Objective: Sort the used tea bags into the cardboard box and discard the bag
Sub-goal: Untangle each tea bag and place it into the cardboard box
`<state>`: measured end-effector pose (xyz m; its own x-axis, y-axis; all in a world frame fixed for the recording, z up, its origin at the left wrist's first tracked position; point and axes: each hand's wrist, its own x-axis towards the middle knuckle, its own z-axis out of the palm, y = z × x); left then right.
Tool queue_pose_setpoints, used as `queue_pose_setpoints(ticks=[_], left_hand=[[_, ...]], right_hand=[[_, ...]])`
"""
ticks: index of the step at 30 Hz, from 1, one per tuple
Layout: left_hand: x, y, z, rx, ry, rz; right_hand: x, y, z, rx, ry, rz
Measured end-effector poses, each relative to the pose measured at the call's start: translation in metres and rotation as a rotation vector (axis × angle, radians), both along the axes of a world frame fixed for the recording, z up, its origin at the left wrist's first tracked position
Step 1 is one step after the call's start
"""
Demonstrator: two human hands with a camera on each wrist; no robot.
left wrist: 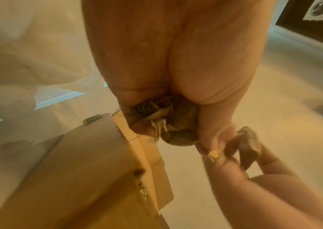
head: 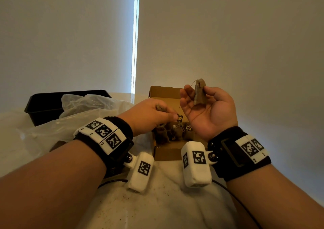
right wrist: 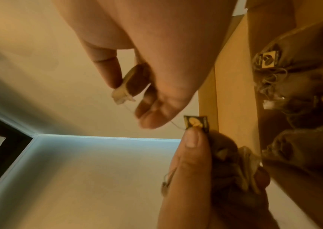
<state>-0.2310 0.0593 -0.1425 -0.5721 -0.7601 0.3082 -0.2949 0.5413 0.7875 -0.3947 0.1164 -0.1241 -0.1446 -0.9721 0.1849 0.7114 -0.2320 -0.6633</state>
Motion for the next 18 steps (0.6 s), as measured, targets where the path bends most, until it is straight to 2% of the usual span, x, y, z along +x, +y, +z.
queue_pose_setpoints(ticks=[3, 5, 9, 15, 18], left_hand=[[0.002, -0.002, 0.002, 0.028, 0.092, 0.018], [0.001, -0.004, 0.003, 0.076, 0.186, 0.055], [-0.003, -0.006, 0.003, 0.101, 0.231, 0.134], [-0.003, -0.005, 0.005, 0.070, 0.168, 0.160], [-0.002, -0.008, 0.003, 0.094, 0.158, 0.202]], right_hand=[[-0.007, -0.009, -0.006, 0.217, 0.313, -0.212], [-0.006, -0.010, -0.011, 0.315, 0.526, -0.259], [0.002, -0.008, -0.014, 0.293, 0.829, -0.260], [0.003, -0.003, -0.015, 0.232, 0.950, -0.258], [0.003, -0.006, -0.018, 0.308, 0.957, -0.302]])
